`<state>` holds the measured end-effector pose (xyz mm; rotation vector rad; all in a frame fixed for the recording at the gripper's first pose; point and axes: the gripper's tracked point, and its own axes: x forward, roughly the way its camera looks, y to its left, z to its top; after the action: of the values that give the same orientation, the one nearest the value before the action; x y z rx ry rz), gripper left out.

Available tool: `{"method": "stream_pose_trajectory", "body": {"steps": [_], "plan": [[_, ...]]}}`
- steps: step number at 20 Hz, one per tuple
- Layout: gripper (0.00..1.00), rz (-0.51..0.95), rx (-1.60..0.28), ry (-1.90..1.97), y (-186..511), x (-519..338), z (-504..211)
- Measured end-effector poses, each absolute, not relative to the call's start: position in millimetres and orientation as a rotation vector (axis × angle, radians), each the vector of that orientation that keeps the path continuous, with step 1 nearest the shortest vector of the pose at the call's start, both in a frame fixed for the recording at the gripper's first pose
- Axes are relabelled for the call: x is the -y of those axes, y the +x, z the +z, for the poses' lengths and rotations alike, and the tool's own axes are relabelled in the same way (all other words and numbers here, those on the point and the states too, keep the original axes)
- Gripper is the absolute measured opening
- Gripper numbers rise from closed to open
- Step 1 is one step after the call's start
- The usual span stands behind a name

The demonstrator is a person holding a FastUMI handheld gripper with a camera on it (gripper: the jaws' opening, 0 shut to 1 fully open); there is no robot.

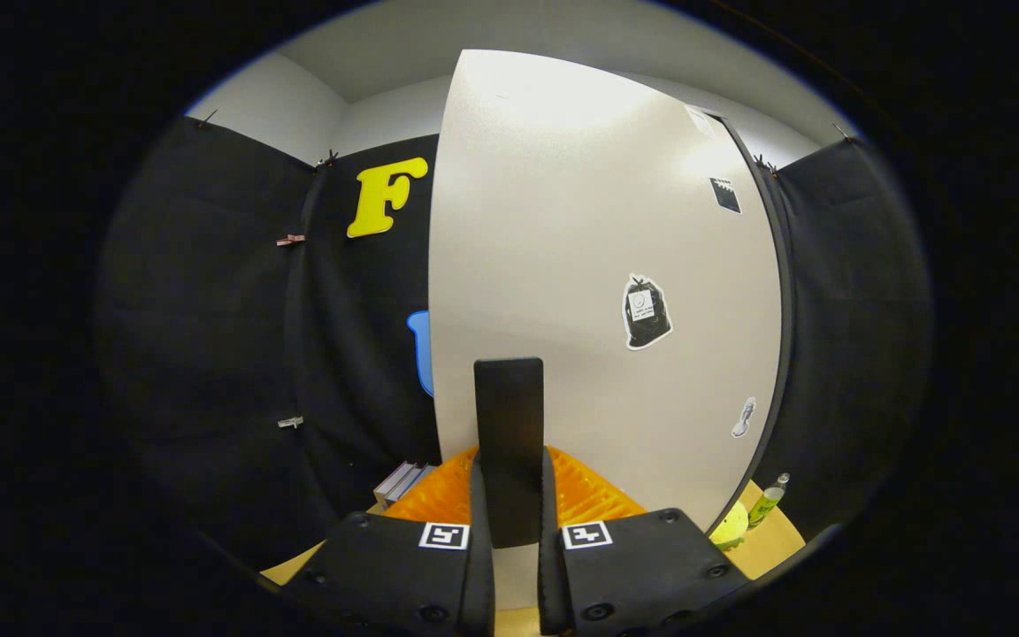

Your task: Open the shoe cabinet door, grab the shoes and put them into the shoe cabinet, then close the shoe cabinet door.

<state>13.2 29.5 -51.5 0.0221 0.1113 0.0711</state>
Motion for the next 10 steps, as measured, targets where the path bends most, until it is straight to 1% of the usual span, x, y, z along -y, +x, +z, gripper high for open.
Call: {"method": "stream_pose_trajectory", "body": {"steps": [10], "plan": [[0.23, 0.181, -0.129, 0.019, -58, 24, -39]]}}
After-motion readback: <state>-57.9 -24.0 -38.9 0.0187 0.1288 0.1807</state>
